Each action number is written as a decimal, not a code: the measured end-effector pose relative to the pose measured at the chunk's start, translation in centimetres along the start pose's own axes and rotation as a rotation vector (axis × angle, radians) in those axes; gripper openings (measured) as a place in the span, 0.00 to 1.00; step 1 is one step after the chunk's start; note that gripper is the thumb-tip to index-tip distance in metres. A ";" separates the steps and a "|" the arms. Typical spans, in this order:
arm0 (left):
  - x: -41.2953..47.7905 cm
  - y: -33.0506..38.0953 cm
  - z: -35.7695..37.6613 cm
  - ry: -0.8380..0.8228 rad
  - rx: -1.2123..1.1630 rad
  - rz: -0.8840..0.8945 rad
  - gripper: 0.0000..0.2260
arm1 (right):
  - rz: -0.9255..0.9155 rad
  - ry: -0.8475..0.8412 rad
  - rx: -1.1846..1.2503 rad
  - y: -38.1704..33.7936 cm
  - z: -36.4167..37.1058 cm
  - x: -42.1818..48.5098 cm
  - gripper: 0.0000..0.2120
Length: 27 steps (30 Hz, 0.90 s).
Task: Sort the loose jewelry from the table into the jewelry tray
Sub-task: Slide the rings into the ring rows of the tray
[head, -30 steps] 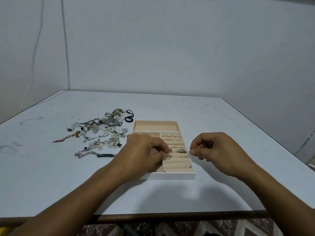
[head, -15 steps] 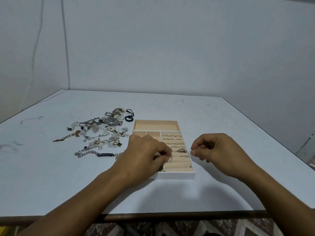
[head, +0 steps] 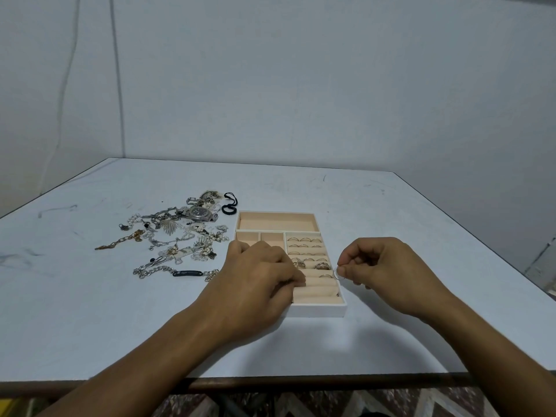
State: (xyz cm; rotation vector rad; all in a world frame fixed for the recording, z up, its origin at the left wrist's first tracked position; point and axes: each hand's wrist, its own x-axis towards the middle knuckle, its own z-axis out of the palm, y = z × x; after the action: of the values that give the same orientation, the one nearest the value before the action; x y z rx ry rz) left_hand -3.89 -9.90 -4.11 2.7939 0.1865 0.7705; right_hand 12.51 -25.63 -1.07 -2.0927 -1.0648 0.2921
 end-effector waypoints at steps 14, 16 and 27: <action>-0.1 -0.2 0.4 -0.014 0.001 -0.002 0.15 | -0.012 0.021 -0.006 0.0 0.0 -0.1 0.05; -0.1 -0.2 0.4 -0.015 0.004 -0.005 0.16 | -0.025 0.032 -0.022 -0.1 0.1 -0.1 0.05; -0.9 -0.8 0.1 0.056 -0.006 0.004 0.12 | -0.194 0.050 -0.220 -0.5 1.9 -0.5 0.04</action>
State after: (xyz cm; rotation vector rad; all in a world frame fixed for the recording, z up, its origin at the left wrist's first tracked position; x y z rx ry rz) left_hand -4.63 -9.25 -4.80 2.7698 0.1878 0.8500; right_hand 10.94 -24.82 -2.07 -2.1535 -1.3086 0.0276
